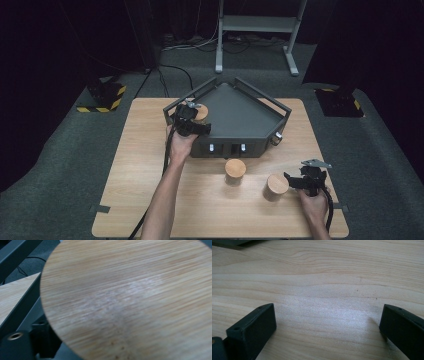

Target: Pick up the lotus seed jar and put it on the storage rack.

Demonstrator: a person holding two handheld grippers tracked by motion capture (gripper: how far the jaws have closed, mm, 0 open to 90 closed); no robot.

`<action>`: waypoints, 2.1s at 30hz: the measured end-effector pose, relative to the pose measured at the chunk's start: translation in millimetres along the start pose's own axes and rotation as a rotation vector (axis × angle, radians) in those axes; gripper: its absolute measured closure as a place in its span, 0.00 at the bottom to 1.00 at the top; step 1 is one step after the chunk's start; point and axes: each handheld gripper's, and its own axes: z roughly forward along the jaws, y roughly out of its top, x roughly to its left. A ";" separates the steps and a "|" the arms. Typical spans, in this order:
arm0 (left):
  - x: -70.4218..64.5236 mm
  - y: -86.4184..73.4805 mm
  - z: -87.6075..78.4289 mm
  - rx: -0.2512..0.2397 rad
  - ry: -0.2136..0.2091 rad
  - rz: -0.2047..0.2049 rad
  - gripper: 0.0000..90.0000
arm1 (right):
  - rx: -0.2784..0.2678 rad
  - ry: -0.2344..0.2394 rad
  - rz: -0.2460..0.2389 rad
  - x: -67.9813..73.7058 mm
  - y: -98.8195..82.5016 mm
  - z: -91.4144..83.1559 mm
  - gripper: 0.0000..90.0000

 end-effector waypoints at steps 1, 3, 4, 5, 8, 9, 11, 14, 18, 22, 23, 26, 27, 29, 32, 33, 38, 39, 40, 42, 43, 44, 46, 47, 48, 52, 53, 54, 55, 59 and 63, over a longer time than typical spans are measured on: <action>-0.3 -0.1 -0.9 -0.001 0.002 0.003 0.06 | 0.000 0.000 0.000 0.0 0.0 0.0 0.00; -0.8 -1.1 -2.7 -0.006 0.004 0.002 0.03 | 0.000 0.000 0.000 0.0 0.0 0.0 0.00; -1.1 -2.3 -4.0 -0.011 0.005 -0.003 0.03 | 0.000 0.000 0.000 0.0 0.0 0.0 0.00; -0.9 -3.2 -5.0 -0.014 0.005 -0.004 0.01 | 0.000 0.000 0.001 0.1 0.0 0.0 0.00; 1.0 -6.1 -10.0 -0.022 0.000 -0.006 0.00 | 0.000 0.000 0.000 0.0 0.0 0.0 0.00; 1.7 -6.9 -11.9 -0.024 -0.003 -0.006 0.00 | 0.000 0.000 0.000 0.0 0.0 0.0 0.00; 4.2 -8.4 -15.4 -0.029 -0.018 -0.010 0.00 | 0.000 0.000 0.000 0.1 0.0 0.0 0.00; 7.8 -9.6 -21.4 -0.032 -0.039 -0.006 0.00 | 0.000 0.000 0.000 0.1 0.0 0.0 0.00; 9.0 -12.1 -25.8 -0.032 -0.046 0.001 0.00 | 0.000 0.000 0.000 0.0 0.0 0.0 0.00; 10.5 -17.8 -30.8 -0.040 -0.049 -0.005 0.00 | 0.000 0.000 0.000 0.1 0.1 0.0 0.00; 10.9 -19.4 -32.2 -0.043 -0.049 -0.005 0.00 | 0.000 0.000 0.000 0.1 0.0 0.0 0.00; 11.3 -23.6 -37.1 -0.045 -0.050 0.002 0.00 | 0.000 0.000 0.001 0.0 0.0 0.0 0.00; 11.5 -25.2 -39.1 -0.047 -0.051 0.003 0.00 | 0.000 0.000 0.000 0.0 0.0 0.0 0.00; 12.3 -28.7 -42.8 -0.053 -0.055 0.006 0.00 | 0.000 0.000 0.001 0.1 0.1 0.0 0.00; 13.5 -34.0 -47.6 -0.059 -0.058 0.008 0.00 | 0.000 0.000 0.000 0.0 0.0 0.0 0.00; 13.9 -35.8 -49.1 -0.060 -0.060 0.006 0.00 | 0.000 0.000 0.001 0.1 0.1 0.0 0.00; 15.5 -44.6 -57.3 -0.075 -0.065 0.006 0.01 | 0.000 0.000 0.001 0.1 0.1 0.0 0.00; 15.7 -46.3 -59.0 -0.077 -0.066 0.006 0.01 | 0.000 0.000 0.000 0.0 0.0 0.0 0.00; 16.1 -48.3 -60.7 -0.081 -0.067 0.005 0.01 | 0.000 0.000 0.000 0.0 0.0 0.0 0.00; 16.6 -50.9 -62.8 -0.083 -0.070 0.002 0.01 | 0.000 0.000 0.001 0.1 0.1 0.0 0.00; 16.8 -52.7 -64.1 -0.084 -0.072 0.001 0.01 | 0.000 0.000 0.000 0.0 0.0 0.0 0.00; 16.9 -53.7 -64.7 -0.085 -0.072 0.002 0.01 | 0.000 0.000 0.000 0.0 0.1 0.0 0.00; 16.9 -56.0 -66.4 -0.084 -0.074 0.000 0.01 | 0.000 0.000 0.001 0.1 0.0 0.0 0.00; 16.8 -57.8 -67.0 -0.087 -0.076 -0.002 0.01 | 0.000 0.000 0.001 0.1 0.0 0.0 0.00; 16.7 -59.4 -67.7 -0.089 -0.077 -0.003 0.01 | 0.000 0.000 0.001 0.1 0.1 0.0 0.00; 16.0 -64.9 -69.2 -0.090 -0.081 0.001 0.01 | 0.000 0.000 0.001 0.1 0.1 0.0 0.00; 16.1 -66.8 -69.8 -0.087 -0.082 0.002 0.01 | 0.000 0.000 0.000 0.0 0.0 0.0 0.00; 16.2 -68.4 -70.1 -0.088 -0.083 0.001 0.01 | 0.000 0.000 0.000 0.0 0.0 0.0 0.00; 16.3 -70.0 -70.6 -0.089 -0.082 0.002 0.01 | 0.000 0.000 0.000 0.0 0.0 0.0 0.00; 16.3 -74.9 -72.2 -0.090 -0.077 0.002 0.01 | 0.000 0.000 0.001 0.1 0.1 0.0 0.00; 16.3 -81.4 -74.0 -0.093 -0.074 0.005 0.01 | 0.000 0.000 0.000 0.0 0.0 0.0 0.00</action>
